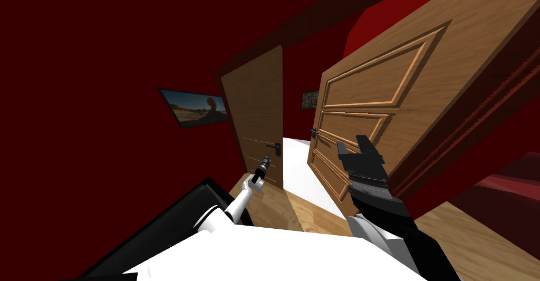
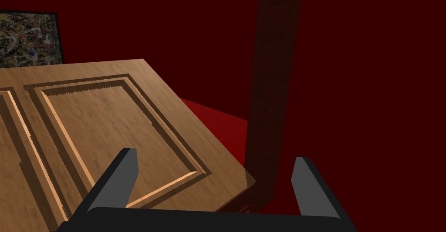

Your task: Push the door open

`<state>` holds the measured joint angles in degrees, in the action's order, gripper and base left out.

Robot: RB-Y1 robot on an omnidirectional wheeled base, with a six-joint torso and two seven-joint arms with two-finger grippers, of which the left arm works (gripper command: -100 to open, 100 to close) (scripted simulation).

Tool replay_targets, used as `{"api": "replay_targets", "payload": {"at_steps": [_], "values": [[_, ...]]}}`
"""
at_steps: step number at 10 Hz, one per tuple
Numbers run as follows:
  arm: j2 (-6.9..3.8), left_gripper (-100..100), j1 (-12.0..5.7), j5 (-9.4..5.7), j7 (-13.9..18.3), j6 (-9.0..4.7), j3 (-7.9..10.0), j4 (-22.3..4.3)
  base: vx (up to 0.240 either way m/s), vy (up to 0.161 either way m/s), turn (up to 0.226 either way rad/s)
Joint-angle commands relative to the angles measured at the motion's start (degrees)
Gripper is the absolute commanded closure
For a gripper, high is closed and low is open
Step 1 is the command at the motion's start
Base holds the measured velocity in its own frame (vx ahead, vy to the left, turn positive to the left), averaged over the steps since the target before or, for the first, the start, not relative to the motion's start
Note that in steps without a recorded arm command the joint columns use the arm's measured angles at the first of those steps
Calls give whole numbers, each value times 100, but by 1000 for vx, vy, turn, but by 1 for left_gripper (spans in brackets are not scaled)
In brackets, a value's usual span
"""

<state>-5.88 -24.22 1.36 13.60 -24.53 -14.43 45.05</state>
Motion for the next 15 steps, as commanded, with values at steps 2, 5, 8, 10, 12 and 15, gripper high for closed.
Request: {"api": "replay_targets", "payload": {"at_steps": [2, 5, 8, 10, 12, 15], "values": [[0, -100, 0, 0, 0, 0, 0, 0, 2, -3, 8], [-18, -100, -7, 2, 34, -10, -36, -4, 4, -4, 13], [-18, -100, -7, 2, 34, -10, -36, -4, -5, 5, -16], [-18, -100, -7, 2, 34, -10, -36, -4, -2, 2, -6], [-18, -100, -7, 2, 34, -10, -36, -4, 8, -8, 27], [-37, -100, -13, 2, 64, -20, -64, -10, 3, -3, 10]]}}
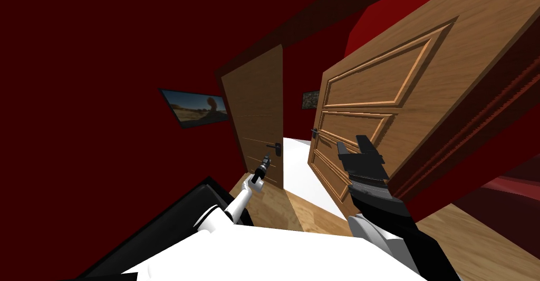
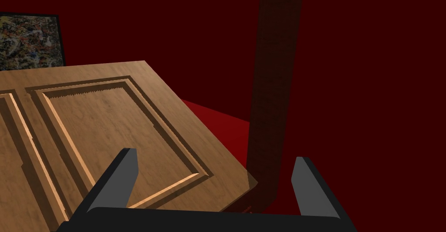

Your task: Push the door open

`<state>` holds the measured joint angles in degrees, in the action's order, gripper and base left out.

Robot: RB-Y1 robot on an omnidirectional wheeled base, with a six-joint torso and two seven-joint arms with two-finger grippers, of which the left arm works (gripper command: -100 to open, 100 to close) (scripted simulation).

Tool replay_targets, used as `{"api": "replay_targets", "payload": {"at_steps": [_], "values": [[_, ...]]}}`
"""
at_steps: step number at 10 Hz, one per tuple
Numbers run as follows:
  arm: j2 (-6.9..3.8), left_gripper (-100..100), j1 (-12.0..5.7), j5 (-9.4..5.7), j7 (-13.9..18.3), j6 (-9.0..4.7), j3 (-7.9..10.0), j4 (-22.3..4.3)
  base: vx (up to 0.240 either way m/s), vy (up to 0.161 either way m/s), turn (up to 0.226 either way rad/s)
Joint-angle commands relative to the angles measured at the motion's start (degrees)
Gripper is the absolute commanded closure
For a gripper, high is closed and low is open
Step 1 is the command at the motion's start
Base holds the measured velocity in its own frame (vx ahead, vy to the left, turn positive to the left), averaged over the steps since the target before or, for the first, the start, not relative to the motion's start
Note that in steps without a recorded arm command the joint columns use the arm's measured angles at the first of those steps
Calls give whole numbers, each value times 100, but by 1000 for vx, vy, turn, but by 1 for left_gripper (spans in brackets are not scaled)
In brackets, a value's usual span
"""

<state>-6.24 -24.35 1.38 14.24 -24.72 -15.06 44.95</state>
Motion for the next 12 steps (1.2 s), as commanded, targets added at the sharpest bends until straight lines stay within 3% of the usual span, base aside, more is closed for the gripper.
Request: {"api": "replay_targets", "payload": {"at_steps": [1, 12], "values": [[-1, -100, 0, 0, 1, 0, -1, 0, 4, -4, 12], [-20, -100, -7, 0, 31, -11, -29, -6, 0, 0, 1]]}}
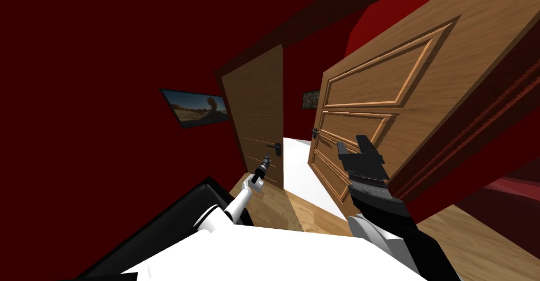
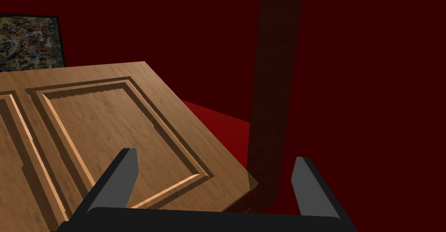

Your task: Push the door open

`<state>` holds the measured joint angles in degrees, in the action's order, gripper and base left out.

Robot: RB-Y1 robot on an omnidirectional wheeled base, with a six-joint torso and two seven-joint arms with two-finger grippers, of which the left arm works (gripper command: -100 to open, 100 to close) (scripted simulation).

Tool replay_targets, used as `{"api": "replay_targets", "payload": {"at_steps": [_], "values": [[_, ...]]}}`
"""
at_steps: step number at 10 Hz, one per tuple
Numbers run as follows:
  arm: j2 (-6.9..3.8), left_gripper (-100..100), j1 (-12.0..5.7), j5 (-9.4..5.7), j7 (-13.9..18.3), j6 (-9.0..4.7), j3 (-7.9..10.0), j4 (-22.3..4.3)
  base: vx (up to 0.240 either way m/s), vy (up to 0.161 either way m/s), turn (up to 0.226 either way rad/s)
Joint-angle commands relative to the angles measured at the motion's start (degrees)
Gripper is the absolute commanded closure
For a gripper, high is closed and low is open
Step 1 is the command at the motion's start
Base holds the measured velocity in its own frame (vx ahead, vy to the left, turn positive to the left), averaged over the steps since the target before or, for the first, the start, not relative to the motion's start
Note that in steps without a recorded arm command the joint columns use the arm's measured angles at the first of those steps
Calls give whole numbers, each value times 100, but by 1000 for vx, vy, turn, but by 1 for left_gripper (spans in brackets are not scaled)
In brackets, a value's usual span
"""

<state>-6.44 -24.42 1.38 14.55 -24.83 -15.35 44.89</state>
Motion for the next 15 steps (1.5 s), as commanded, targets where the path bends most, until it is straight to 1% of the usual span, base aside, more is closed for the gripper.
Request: {"api": "replay_targets", "payload": {"at_steps": [1, 5, 6, 15], "values": [[0, -100, 0, 0, 0, 0, 0, 0, 4, -5, 15], [0, -100, 0, 0, 0, 0, 0, 0, -1, 1, -4], [-19, -100, -7, 0, 29, -11, -27, -7, 11, -12, 38], [-19, -100, -7, 0, 29, -11, -27, -7, 0, 0, -2]]}}
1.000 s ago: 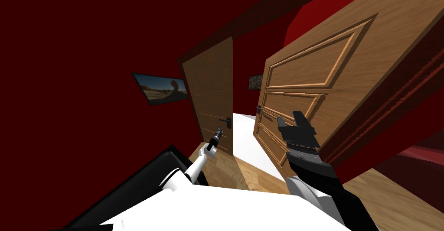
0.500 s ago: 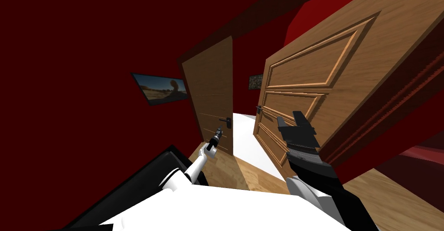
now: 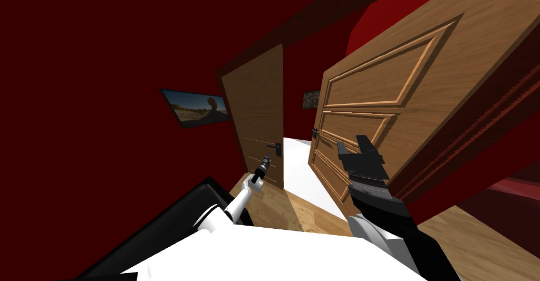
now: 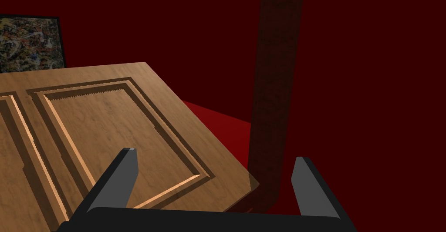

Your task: Push the door open

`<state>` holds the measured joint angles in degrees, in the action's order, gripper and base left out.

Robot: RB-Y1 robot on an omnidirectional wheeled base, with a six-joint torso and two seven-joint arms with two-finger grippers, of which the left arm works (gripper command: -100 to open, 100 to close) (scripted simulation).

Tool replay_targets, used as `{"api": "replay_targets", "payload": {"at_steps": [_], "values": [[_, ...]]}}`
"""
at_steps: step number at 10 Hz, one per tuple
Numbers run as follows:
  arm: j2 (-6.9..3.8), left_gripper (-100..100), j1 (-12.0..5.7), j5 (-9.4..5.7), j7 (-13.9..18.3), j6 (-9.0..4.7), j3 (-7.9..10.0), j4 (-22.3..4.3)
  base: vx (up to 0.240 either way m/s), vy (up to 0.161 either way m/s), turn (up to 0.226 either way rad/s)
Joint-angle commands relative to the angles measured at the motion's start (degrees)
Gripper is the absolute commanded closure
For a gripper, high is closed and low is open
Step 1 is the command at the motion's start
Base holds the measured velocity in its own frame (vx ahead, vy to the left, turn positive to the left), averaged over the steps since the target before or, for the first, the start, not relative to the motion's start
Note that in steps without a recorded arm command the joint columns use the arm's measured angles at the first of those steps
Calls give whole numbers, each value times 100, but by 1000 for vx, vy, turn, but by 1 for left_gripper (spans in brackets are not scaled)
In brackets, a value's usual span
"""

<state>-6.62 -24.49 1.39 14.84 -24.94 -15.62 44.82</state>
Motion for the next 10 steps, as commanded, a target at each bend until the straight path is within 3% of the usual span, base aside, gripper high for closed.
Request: {"api": "replay_targets", "payload": {"at_steps": [1, 10], "values": [[-19, -100, -7, 0, 28, -11, -25, -7, 11, -11, 35], [-19, -100, -7, 0, 28, -11, -25, -7, 2, 0, -3]]}}
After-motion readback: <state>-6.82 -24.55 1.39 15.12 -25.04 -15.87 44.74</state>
